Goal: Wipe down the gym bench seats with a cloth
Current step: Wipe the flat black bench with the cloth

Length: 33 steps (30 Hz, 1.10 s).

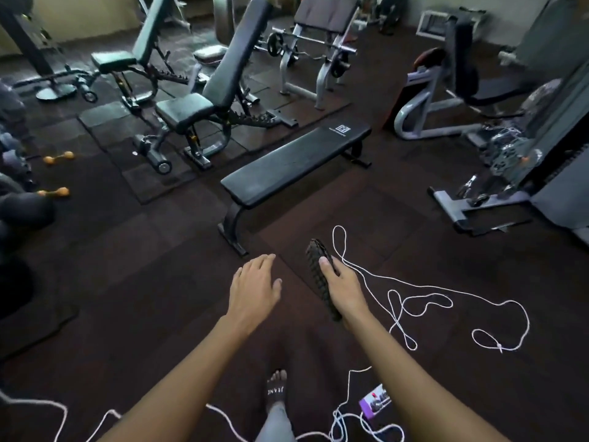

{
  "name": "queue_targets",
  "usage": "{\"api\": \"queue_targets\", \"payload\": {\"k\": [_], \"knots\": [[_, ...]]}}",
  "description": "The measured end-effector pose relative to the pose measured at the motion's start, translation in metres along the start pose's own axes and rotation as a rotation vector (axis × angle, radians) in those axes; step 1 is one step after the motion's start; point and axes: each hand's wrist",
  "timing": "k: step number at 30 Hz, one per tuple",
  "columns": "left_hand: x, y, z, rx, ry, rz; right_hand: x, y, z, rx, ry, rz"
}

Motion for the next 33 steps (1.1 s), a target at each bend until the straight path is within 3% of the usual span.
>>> {"api": "queue_targets", "payload": {"k": [9, 15, 26, 33], "knots": [[-0.020, -0.006, 0.260, 0.138, 0.077, 0.001, 0.020, 0.076, 0.219, 0.044, -0.118, 0.030], [0.002, -0.014, 0.432, 0.090, 0.100, -0.011, 0.030, 0.092, 0.401, -0.011, -0.088, -0.047], [0.074, 0.032, 0.686, -0.284, 0.164, -0.074, 0.104, 0.093, 0.727, 0.045, 0.353, -0.323], [0.190, 0.103, 0.808, -0.427, 0.228, -0.101, 0.181, 0.010, 0.882, 0.021, 0.482, -0.498]]}}
Point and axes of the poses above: each hand's wrist, its own z-axis towards the middle knuckle, its own x-axis out of the palm, y = z × x, and after that the axes turned 4 degrees about -x, right-handed
